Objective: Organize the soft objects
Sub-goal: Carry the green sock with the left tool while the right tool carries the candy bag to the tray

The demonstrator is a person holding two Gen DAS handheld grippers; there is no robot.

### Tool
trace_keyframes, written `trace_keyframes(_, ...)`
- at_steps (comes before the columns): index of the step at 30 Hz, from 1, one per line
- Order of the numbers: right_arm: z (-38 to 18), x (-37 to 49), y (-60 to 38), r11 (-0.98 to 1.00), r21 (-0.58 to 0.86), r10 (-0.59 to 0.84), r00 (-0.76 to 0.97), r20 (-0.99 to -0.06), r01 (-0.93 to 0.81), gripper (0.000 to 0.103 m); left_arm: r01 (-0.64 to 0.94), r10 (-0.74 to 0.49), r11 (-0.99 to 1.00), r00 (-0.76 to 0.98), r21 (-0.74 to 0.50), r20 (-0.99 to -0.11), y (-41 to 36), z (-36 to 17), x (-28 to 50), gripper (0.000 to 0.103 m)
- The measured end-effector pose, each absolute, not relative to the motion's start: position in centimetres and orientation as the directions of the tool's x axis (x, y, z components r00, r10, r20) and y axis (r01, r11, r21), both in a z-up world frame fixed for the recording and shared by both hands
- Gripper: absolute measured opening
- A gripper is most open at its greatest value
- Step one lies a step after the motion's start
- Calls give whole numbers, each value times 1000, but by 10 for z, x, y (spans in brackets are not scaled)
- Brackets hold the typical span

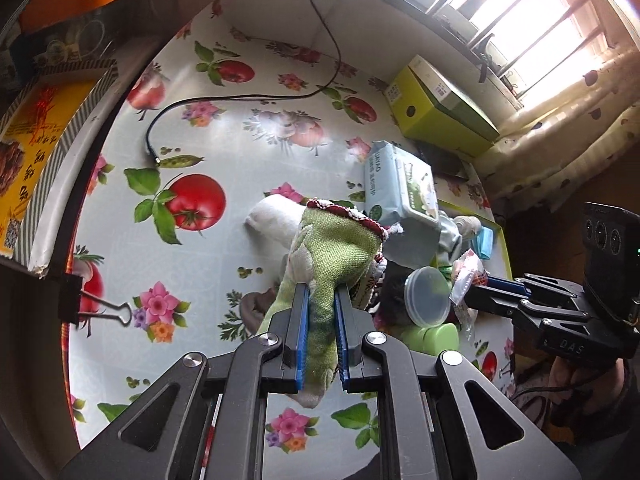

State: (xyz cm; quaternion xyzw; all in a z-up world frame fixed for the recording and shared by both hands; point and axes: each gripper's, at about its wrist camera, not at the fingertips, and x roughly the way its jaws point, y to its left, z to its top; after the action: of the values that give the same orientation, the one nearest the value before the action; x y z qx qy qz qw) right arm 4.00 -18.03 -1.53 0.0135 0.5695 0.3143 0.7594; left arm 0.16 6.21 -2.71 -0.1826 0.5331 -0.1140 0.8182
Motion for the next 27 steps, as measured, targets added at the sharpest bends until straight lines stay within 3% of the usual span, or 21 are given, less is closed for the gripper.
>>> trace_keyframes(27, -20, 61, -392, 919, 392, 378, 384, -842, -46, 19, 361, -486, 850, 257, -383, -835, -135, 0, 71, 12)
